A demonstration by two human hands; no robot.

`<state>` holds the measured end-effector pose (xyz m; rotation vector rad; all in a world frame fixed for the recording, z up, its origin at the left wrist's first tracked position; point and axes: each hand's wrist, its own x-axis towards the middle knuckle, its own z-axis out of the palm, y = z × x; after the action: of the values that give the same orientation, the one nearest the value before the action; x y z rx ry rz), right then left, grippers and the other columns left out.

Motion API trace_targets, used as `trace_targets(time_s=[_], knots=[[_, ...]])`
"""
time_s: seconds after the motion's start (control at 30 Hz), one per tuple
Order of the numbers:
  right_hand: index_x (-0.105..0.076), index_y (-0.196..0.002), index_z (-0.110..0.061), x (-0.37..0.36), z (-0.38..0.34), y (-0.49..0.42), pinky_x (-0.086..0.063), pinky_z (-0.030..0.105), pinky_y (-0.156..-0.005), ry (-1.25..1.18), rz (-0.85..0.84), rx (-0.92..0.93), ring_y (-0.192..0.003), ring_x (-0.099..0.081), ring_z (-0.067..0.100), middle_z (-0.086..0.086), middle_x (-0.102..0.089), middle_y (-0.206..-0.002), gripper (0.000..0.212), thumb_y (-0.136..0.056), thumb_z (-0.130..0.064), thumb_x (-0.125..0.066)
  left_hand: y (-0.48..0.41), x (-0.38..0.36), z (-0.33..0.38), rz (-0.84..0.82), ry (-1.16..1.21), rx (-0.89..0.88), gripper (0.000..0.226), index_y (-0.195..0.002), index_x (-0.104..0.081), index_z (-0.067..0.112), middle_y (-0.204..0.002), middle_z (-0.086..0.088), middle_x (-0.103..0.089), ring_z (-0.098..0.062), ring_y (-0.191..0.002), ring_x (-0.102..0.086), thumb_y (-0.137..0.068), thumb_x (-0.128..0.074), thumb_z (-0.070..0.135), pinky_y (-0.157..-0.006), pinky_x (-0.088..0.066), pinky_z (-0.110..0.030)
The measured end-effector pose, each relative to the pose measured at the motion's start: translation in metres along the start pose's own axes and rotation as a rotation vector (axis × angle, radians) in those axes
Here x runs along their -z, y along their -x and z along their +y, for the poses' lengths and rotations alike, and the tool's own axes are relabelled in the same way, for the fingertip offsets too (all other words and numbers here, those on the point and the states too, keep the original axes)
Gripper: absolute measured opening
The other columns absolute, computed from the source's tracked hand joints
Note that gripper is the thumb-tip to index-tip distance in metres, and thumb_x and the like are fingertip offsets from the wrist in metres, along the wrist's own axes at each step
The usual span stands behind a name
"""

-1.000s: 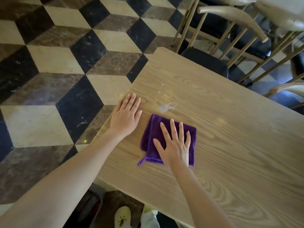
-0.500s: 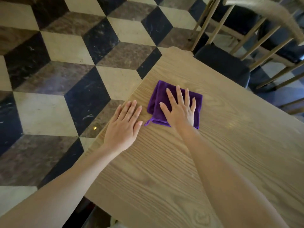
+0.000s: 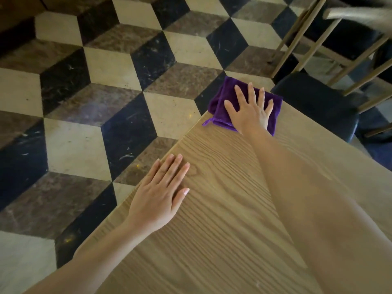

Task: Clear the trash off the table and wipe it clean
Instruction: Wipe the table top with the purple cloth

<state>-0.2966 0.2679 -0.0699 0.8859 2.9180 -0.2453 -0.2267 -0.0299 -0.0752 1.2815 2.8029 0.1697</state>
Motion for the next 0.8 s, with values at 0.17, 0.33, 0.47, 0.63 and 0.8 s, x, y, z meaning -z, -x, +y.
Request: trace_targets(time_s=[0.17, 0.33, 0.47, 0.63, 0.8], knots=[[-0.007, -0.148, -0.037, 0.002, 0.004, -0.029, 0.001, 0.057, -0.115, 0.013, 0.02, 0.013, -0.147, 0.003, 0.032, 0.001, -0.004, -0.16, 0.065, -0.09, -0.065, -0.014, 0.001, -0.003, -0.001, 0.008, -0.004, 0.0, 0.056, -0.147, -0.025, 0.019, -0.155, -0.002, -0.024, -0.017, -0.144, -0.018, -0.098, -0.023, 0.047, -0.116, -0.016, -0.037], [-0.004, -0.148, -0.037, 0.0, 0.012, -0.019, 0.0, 0.055, -0.116, 0.035, 0.025, 0.027, -0.147, 0.003, 0.029, -0.001, -0.004, -0.16, 0.063, -0.09, -0.063, -0.012, 0.0, -0.002, -0.001, 0.025, -0.021, 0.002, 0.056, -0.145, -0.031, 0.018, -0.154, -0.001, -0.027, -0.015, -0.144, -0.02, -0.098, -0.024, 0.047, -0.116, -0.019, -0.037], [-0.006, -0.148, -0.038, -0.001, 0.036, 0.019, 0.0, 0.054, -0.117, 0.006, 0.027, -0.054, -0.147, 0.003, 0.027, -0.003, -0.004, -0.16, 0.063, -0.09, -0.063, -0.012, 0.0, -0.004, -0.002, 0.008, -0.03, -0.006, 0.057, -0.146, -0.028, 0.019, -0.155, -0.002, -0.026, -0.016, -0.144, -0.019, -0.098, -0.021, 0.047, -0.116, -0.018, -0.038], [-0.005, -0.148, -0.036, -0.005, 0.059, 0.096, 0.0, 0.054, -0.118, -0.025, 0.017, -0.216, -0.147, 0.005, 0.026, -0.004, -0.002, -0.16, 0.063, -0.091, -0.061, -0.013, -0.001, -0.006, -0.003, -0.024, -0.022, -0.021, 0.061, -0.148, -0.016, 0.019, -0.157, -0.001, -0.015, -0.016, -0.146, -0.009, -0.096, -0.009, 0.05, -0.12, -0.011, -0.037], [-0.005, -0.148, -0.037, -0.019, 0.054, 0.187, 0.001, 0.053, -0.118, -0.052, 0.031, -0.33, -0.147, 0.004, 0.024, -0.006, -0.001, -0.16, 0.063, -0.09, -0.062, -0.013, -0.004, -0.009, -0.006, -0.041, 0.026, -0.028, 0.066, -0.149, -0.011, 0.02, -0.159, 0.0, -0.006, -0.015, -0.146, 0.0, -0.092, -0.002, 0.053, -0.12, -0.003, -0.036]])
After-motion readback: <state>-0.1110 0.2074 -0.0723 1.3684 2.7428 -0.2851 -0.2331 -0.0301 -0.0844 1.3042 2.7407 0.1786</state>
